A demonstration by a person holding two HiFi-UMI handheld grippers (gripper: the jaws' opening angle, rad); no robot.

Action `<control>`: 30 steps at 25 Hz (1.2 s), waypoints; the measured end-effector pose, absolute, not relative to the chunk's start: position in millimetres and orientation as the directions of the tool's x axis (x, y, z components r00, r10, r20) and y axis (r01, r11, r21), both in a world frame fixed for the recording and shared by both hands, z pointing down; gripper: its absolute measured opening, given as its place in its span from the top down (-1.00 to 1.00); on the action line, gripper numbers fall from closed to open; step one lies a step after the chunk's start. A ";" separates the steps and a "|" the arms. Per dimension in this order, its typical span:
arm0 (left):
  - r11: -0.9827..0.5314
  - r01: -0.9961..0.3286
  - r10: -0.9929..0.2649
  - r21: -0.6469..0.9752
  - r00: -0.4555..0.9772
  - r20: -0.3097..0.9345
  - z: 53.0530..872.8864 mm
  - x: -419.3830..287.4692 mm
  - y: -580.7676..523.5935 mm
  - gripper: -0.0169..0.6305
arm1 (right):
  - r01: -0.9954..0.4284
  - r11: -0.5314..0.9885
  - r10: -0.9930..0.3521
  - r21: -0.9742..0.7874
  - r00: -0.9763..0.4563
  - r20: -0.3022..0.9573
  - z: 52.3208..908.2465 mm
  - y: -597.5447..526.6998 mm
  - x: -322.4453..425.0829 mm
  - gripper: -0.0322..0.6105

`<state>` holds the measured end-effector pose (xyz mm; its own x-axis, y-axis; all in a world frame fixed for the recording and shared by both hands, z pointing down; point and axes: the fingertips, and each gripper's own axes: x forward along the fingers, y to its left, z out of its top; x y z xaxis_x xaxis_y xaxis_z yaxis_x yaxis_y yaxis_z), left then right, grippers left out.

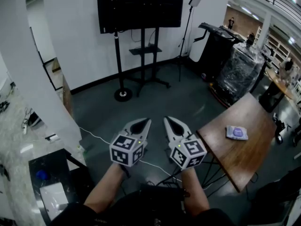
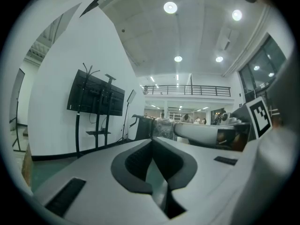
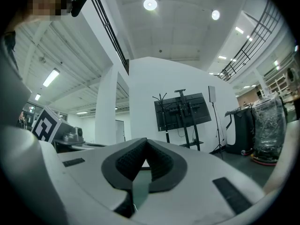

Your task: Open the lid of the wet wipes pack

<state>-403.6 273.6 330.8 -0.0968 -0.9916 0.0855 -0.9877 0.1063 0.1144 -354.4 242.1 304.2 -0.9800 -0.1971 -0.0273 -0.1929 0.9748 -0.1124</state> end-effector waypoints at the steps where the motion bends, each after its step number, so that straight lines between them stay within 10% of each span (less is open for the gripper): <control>1: 0.098 -0.989 -0.992 0.114 -0.088 0.089 333.1 -401.9 272.2 0.93 | -0.201 0.973 -0.205 -0.112 -0.979 -0.024 305.9 241.3 -352.5 0.87; 30: -0.492 -0.863 -0.841 0.116 0.506 0.191 369.8 -195.5 163.6 0.93 | -0.724 0.664 -0.729 -0.187 -0.682 0.056 344.2 161.6 -141.5 0.87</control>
<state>-195.5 163.6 369.8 0.5055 -0.8415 0.1908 -0.8628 -0.4920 0.1161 -141.5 161.6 344.2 -0.6823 -0.7290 0.0555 -0.7243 0.6636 -0.1873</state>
